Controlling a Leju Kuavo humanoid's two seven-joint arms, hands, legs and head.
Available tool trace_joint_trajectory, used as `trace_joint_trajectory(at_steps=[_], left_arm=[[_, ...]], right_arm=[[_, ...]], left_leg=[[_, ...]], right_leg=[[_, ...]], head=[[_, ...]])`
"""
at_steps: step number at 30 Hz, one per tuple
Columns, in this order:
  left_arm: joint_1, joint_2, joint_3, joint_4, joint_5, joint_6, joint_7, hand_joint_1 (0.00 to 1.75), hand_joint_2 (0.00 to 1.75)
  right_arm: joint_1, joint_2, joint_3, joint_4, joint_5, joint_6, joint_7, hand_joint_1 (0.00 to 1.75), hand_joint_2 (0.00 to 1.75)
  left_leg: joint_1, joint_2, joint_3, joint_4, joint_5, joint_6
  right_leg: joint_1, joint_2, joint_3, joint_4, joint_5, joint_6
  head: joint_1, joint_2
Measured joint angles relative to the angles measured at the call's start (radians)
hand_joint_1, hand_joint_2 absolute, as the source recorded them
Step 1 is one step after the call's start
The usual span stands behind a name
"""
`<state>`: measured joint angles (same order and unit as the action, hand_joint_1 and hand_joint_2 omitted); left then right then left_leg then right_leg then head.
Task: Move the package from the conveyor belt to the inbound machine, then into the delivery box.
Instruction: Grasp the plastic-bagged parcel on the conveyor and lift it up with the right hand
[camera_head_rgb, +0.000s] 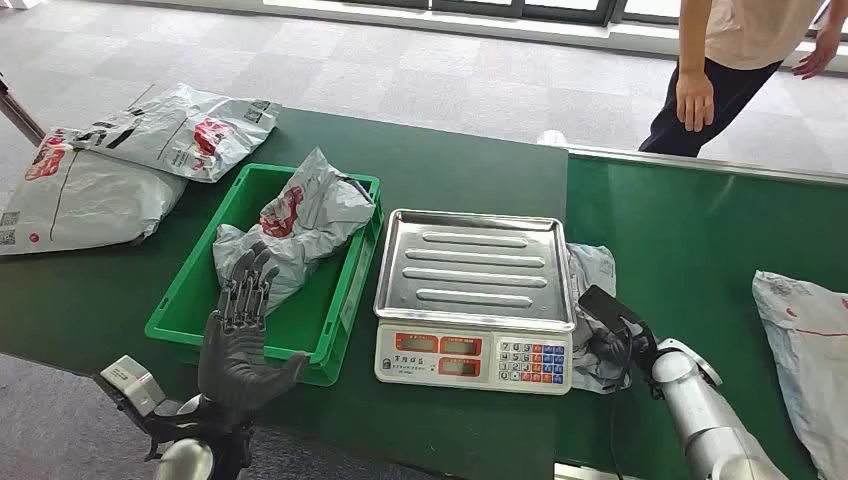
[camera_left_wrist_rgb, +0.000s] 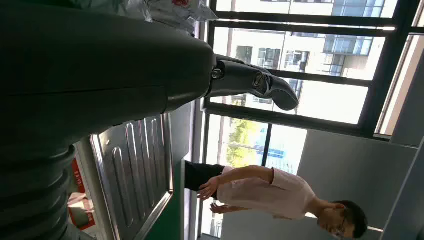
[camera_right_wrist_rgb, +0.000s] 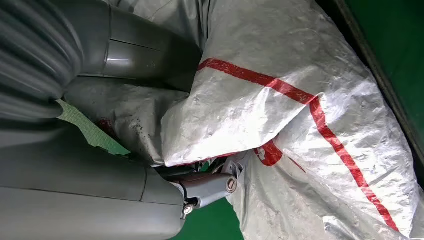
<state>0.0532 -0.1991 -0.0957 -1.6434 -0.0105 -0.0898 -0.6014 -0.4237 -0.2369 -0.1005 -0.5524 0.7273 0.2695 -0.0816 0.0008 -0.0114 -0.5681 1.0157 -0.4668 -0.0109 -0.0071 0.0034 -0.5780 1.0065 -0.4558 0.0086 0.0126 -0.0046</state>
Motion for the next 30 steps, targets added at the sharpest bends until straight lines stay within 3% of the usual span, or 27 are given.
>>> trace_joint_trajectory(at_steps=[7,11,16,20,25,30], left_arm=[[0.024,0.005,0.0,-0.016,0.014,0.025,-0.005,0.0,1.75],[0.053,0.006,0.0,-0.053,0.018,0.04,-0.009,0.0,1.75],[0.071,0.006,0.001,-0.087,0.018,0.06,-0.016,0.0,1.75],[0.07,0.007,0.001,-0.093,0.012,0.081,-0.04,0.0,1.75],[0.057,0.007,0.001,-0.096,0.008,0.088,-0.053,0.0,1.75],[0.04,0.007,0.0,-0.1,-0.013,0.093,-0.06,0.0,1.75]], right_arm=[[0.028,0.0,-0.029,-0.044,-0.098,-0.071,-0.006,1.75,1.75],[0.087,0.007,-0.097,-0.156,-0.244,-0.205,-0.034,1.75,1.75],[0.162,0.045,-0.265,-0.419,-0.553,-0.433,-0.233,1.75,1.75],[0.243,0.116,-0.384,-0.701,-0.747,-0.575,-0.395,1.75,1.75],[0.327,0.205,-0.431,-0.976,-0.8,-0.664,-0.494,1.75,1.75],[0.354,0.253,-0.437,-1.116,-0.804,-0.718,-0.543,1.75,1.75]], left_leg=[[-0.001,-0.002,-0.001,0.0,-0.001,0.001],[-0.002,-0.007,-0.007,0.0,0.0,0.001],[-0.002,-0.009,-0.011,0.0,0.001,0.001],[-0.002,-0.01,-0.012,-0.001,0.0,0.0],[-0.001,-0.006,-0.011,-0.001,0.0,-0.001],[-0.001,-0.003,-0.011,-0.001,0.0,-0.001]], right_leg=[[-0.001,-0.002,0.002,0.0,0.0,0.0],[-0.002,-0.007,-0.002,0.0,0.0,0.001],[-0.003,-0.008,-0.006,0.0,0.001,0.001],[-0.002,-0.009,-0.008,0.0,-0.001,0.0],[-0.001,-0.005,-0.01,0.0,-0.002,-0.001],[-0.001,-0.003,-0.009,0.0,-0.002,-0.001]], head=[[0.0,0.0],[0.0,0.0],[0.0,0.0],[0.0,0.0],[0.0,0.0],[0.0,0.0]])
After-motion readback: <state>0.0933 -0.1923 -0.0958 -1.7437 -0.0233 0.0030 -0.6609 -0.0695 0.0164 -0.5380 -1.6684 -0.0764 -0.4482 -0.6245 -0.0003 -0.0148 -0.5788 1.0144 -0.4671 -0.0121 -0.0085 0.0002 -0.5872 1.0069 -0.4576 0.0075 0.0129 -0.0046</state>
